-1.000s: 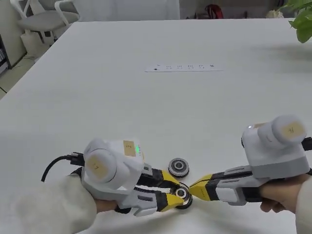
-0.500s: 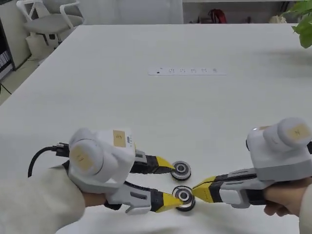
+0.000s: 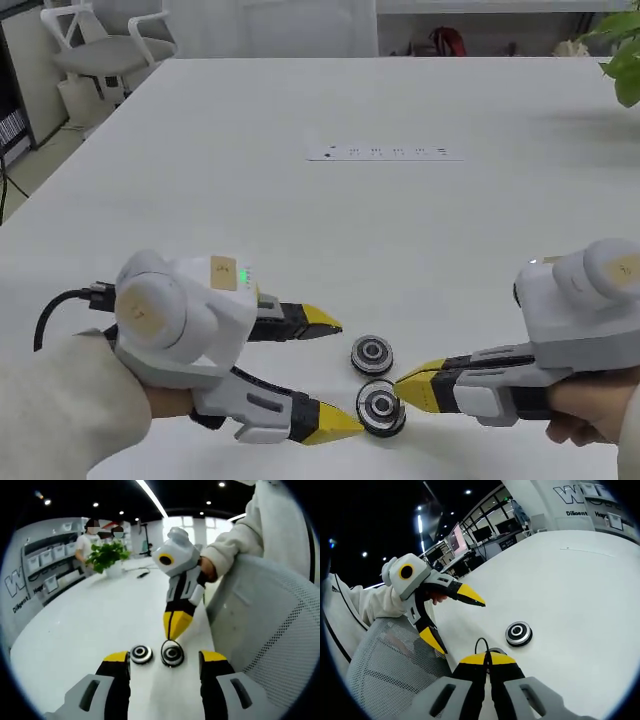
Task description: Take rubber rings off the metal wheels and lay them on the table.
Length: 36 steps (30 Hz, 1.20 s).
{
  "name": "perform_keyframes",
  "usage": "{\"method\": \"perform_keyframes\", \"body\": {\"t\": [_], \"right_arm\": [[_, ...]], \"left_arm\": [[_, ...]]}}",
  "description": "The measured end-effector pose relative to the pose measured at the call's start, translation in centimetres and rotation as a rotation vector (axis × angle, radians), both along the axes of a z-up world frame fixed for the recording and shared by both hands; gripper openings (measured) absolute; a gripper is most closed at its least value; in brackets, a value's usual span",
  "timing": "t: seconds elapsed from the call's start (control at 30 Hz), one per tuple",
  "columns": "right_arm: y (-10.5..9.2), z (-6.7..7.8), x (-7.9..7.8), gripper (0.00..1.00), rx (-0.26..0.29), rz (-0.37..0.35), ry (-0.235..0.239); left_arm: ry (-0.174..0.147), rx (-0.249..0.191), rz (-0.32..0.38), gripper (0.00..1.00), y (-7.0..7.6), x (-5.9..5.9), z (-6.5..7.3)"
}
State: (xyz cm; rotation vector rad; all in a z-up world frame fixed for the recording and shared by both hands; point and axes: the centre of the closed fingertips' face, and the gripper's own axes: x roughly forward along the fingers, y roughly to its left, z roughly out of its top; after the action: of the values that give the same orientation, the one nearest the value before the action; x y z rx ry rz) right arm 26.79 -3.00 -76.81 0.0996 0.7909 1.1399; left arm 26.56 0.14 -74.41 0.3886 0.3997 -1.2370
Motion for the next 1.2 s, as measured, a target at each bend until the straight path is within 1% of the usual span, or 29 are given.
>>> {"method": "perform_keyframes", "body": {"t": [0.07, 0.17, 0.27, 0.33, 0.53, 0.67, 0.73, 0.8, 0.93, 1.0, 1.07, 1.1, 1.2], "right_arm": [[0.0, 0.4, 0.2, 0.00, 0.013, -0.012, 0.001], [-0.1, 0.6, 0.3, 0.00, 0.019, -0.022, -0.005], [-0.2, 1.0, 0.7, 0.00, 0.027, -0.038, -0.014], [-0.4, 1.4, 1.0, 0.00, 0.045, -0.053, -0.016], [-0.5, 2.4, 1.7, 0.00, 0.071, -0.081, -0.031], [-0.4, 3.0, 1.9, 0.00, 0.086, -0.096, -0.039], [-0.3, 3.3, 2.1, 0.00, 0.094, -0.102, -0.042], [-0.2, 3.6, 2.1, 0.00, 0.104, -0.107, -0.041], [0.1, 4.0, 2.2, 0.00, 0.111, -0.107, -0.045], [0.2, 4.1, 2.2, 0.00, 0.113, -0.107, -0.044], [0.4, 4.3, 2.1, 0.00, 0.122, -0.110, -0.036], [0.5, 4.4, 2.1, 0.00, 0.125, -0.109, -0.036], [0.8, 4.5, 2.0, 0.00, 0.125, -0.104, -0.034]], "left_arm": [[-0.002, -0.003, 0.016, 0.58, 0.5, 0.1, 0.2], [-0.007, 0.005, 0.029, 0.59, 1.2, 0.1, 0.3], [0.002, 0.003, 0.048, 0.62, 1.8, 0.0, 0.2], [0.010, 0.002, 0.053, 0.64, 2.2, -0.3, 0.1], [0.013, 0.022, 0.060, 0.66, 3.0, -0.7, -0.3], [0.021, 0.013, 0.082, 0.69, 3.9, -0.6, -0.5], [0.024, 0.002, 0.097, 0.72, 4.2, -0.5, -0.5], [0.034, -0.008, 0.115, 0.76, 4.4, -0.5, -0.5], [0.035, -0.003, 0.128, 0.81, 4.8, -0.7, -0.7], [0.040, 0.001, 0.129, 0.86, 4.9, -0.9, -0.9], [0.049, -0.002, 0.132, 0.90, 5.1, -1.1, -1.1], [0.061, -0.007, 0.135, 0.90, 5.2, -1.2, -1.3], [0.079, -0.011, 0.141, 0.91, 5.4, -1.5, -1.7]]}}
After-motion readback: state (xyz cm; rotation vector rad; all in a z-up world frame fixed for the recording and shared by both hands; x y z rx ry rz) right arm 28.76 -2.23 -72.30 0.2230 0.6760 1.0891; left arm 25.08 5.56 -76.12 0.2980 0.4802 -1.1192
